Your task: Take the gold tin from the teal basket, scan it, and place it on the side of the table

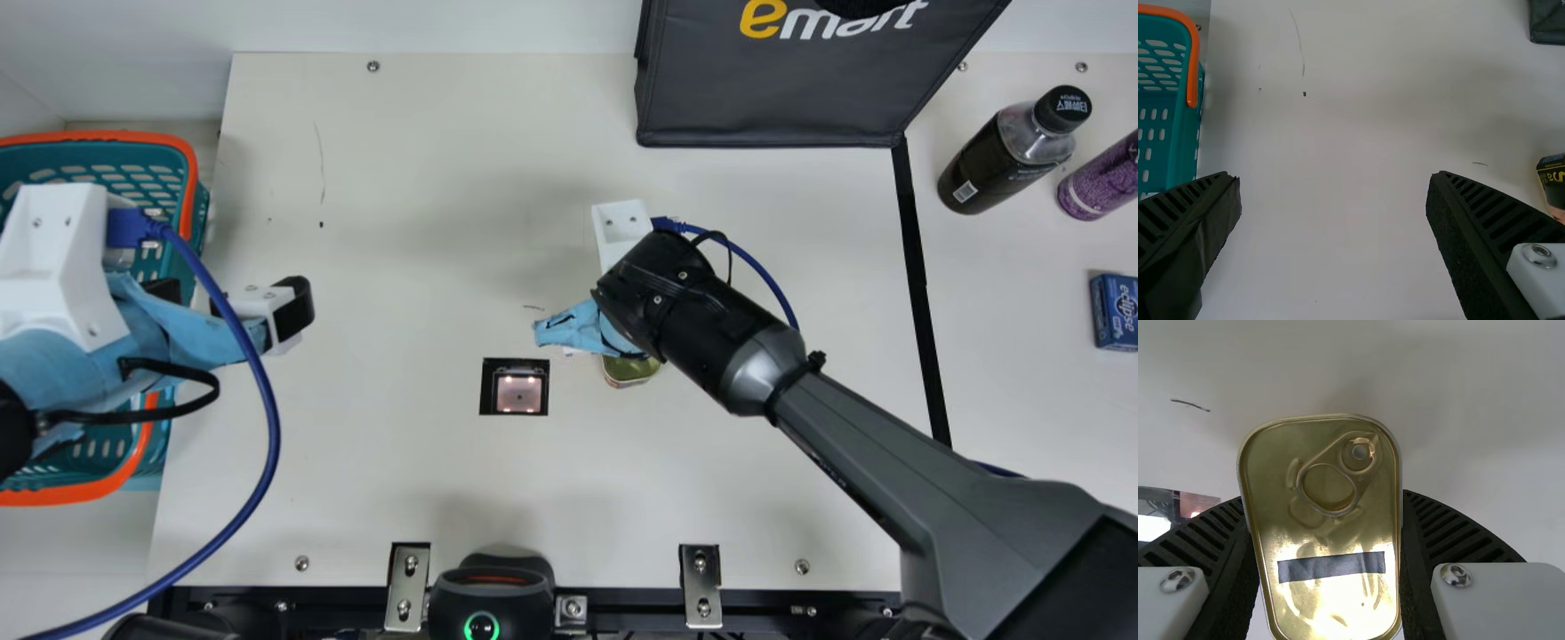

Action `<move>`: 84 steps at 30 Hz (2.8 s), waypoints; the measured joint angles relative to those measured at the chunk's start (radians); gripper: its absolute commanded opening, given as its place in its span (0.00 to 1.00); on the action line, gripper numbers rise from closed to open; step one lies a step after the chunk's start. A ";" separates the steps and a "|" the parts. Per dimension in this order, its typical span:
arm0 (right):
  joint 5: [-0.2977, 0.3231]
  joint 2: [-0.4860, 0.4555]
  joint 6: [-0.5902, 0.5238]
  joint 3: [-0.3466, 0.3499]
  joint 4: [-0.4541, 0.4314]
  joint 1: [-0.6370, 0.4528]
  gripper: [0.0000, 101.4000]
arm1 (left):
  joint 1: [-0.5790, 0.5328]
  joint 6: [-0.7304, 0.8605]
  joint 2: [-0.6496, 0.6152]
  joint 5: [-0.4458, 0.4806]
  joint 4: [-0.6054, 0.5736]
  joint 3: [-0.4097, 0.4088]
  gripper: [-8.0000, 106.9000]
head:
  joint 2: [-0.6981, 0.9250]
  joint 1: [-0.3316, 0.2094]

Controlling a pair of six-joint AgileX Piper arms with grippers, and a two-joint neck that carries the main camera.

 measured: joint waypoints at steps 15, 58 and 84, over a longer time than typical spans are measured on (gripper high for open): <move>0.039 -0.041 -0.044 -0.047 0.003 -0.021 0.00 | 0.000 0.000 0.000 0.000 0.000 0.000 0.85 | -0.141 0.000; -0.043 -0.347 -0.785 0.236 0.255 -0.967 0.00 | 0.000 0.000 0.000 0.000 0.000 0.000 0.85 | -0.345 0.000; -0.117 -0.213 -1.169 0.199 0.243 -1.293 0.00 | 0.000 0.000 0.000 0.000 0.000 0.000 0.85 | -0.345 0.000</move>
